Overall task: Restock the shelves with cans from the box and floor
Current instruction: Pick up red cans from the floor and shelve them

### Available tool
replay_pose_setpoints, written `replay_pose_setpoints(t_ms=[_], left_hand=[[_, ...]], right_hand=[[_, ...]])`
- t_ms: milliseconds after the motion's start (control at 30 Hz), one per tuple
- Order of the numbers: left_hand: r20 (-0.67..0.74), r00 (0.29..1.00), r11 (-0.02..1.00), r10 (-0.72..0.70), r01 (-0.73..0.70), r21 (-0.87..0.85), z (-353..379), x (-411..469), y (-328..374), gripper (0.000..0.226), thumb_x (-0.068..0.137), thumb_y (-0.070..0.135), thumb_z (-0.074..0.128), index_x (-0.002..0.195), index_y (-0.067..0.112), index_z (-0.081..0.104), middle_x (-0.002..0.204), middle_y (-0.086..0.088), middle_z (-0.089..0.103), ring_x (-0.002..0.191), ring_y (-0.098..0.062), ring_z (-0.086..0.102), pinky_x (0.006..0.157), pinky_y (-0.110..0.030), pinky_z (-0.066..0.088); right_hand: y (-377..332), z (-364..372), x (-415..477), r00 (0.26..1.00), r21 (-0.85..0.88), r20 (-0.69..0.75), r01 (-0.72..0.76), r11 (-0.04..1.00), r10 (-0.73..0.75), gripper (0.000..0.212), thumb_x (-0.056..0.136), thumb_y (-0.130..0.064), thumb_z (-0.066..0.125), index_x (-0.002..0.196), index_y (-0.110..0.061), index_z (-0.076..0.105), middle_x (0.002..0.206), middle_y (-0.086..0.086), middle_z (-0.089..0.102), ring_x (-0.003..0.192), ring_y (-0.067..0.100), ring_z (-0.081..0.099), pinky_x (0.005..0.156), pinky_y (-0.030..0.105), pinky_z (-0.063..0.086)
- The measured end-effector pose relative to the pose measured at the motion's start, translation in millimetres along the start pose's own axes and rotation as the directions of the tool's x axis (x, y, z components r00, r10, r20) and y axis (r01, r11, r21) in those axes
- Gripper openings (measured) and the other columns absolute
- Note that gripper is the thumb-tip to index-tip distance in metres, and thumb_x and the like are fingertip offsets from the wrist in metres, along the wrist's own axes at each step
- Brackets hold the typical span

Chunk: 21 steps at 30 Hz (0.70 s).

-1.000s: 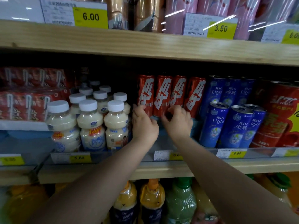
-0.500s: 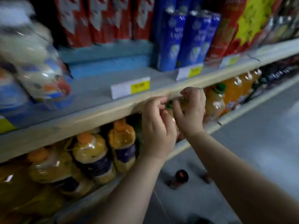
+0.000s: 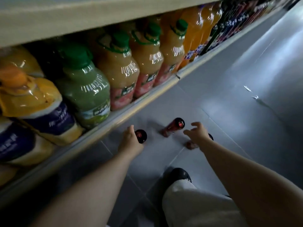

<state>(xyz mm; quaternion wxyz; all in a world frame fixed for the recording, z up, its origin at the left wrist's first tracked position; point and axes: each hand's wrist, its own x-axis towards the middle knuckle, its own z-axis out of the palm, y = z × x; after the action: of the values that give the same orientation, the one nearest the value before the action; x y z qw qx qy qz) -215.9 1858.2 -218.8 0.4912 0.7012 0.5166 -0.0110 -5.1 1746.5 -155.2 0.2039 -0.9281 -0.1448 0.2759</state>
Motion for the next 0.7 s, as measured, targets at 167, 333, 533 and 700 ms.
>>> replay_pose_setpoints(t_ms=[167,333,533,700], left_hand=[[0.027,0.994,0.994,-0.110,0.109,0.032,18.7,4.5,-19.2,0.092,0.075,0.027,0.075,0.147,0.015,0.019,0.149,-0.011,0.033,0.135,-0.031,0.035,0.108,-0.040,0.034],[-0.074,0.992,0.993,-0.105,0.101,-0.056,27.7,15.9,-16.4,0.080,0.071,0.023,0.080,0.136,0.009,0.035,0.137,-0.014,0.045,0.125,-0.029,0.045,0.096,-0.031,0.038],[-0.211,0.975,0.995,-0.074,0.058,-0.079,34.8,24.3,-7.2,0.061,0.066,0.022,0.082,0.117,0.017,0.050,0.118,-0.005,0.057,0.109,-0.025,0.054,0.082,-0.026,0.039],[-0.285,0.920,0.929,-0.267,0.168,-0.330,24.5,27.0,3.5,0.050,0.059,0.027,0.084,0.096,0.026,0.050,0.099,0.003,0.060,0.096,-0.021,0.060,0.084,-0.035,0.049]], right_hand=[[21.0,24.0,31.6,0.972,0.226,0.099,-0.232,0.946,0.215,0.075,0.079,-0.021,0.077,0.139,-0.011,0.034,0.123,0.019,0.052,0.083,0.024,0.052,0.062,0.032,0.042],[29.8,52.7,60.6,0.960,0.314,0.147,-0.272,0.909,0.237,0.088,0.072,-0.024,0.082,0.142,-0.012,0.031,0.112,0.018,0.051,0.092,0.027,0.052,0.077,0.035,0.044],[36.8,70.2,105.5,0.991,0.235,0.125,-0.073,0.969,0.044,0.094,0.032,-0.036,0.088,0.117,-0.015,0.055,0.110,0.011,0.066,0.099,0.029,0.063,0.088,0.045,0.053],[11.8,58.6,92.9,0.984,0.130,0.137,0.094,0.987,-0.111,0.059,0.064,-0.013,0.083,0.115,-0.011,0.051,0.100,0.004,0.056,0.090,0.023,0.053,0.073,0.029,0.038]])
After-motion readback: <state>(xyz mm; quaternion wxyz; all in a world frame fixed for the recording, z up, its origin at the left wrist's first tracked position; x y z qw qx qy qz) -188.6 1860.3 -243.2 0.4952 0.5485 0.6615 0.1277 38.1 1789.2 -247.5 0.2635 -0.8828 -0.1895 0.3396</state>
